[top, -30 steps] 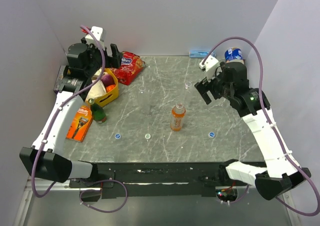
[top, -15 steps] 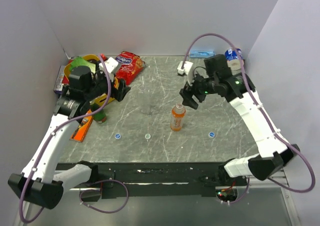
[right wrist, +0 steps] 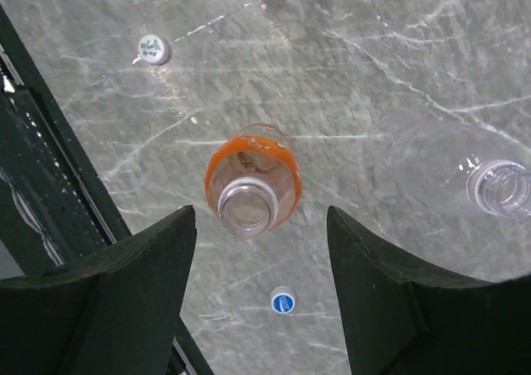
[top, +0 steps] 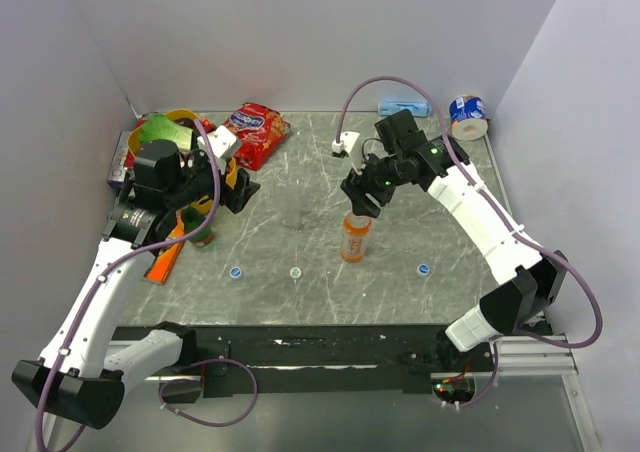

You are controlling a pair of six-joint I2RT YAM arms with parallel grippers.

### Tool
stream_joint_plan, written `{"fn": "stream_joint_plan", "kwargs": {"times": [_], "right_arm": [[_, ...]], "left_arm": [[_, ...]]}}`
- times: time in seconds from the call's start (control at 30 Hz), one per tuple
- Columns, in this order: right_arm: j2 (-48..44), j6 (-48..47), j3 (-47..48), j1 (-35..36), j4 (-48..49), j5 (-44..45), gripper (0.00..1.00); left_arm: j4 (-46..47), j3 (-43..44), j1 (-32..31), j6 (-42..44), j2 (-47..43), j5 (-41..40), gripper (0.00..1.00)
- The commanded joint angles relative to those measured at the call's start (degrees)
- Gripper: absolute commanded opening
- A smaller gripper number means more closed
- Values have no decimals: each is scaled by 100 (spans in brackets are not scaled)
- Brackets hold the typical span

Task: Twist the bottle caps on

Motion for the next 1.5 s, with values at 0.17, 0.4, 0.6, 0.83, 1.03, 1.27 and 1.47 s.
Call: {"fn": "stream_joint_plan", "kwargs": {"times": [0.17,0.4,0.6,0.83,1.03,1.27,1.47], "right_arm": [[-26,24,-103,267,148,432,60],[133,15,-50,329,43,442,50],[150,-2,-103,364,16,547,48],[247,-20,-156,381,-133,521,40],[265,-29,-42,408,-300,389,10],[501,-196,1801,417,-1283,-261,0],[1222,-125,4052,592,-2365,-639,0]], "left_arm": [[119,-25,-12,71,-51,166,96],[111,-95,-12,107,-95,139,96],[128,-122,-12,142,-43,192,96],[234,-78,-21,81,133,490,96],[286,-95,-47,89,230,587,96],[820,-420,-266,-42,361,1220,96],[1577,-737,-811,-447,642,1579,96]]}}
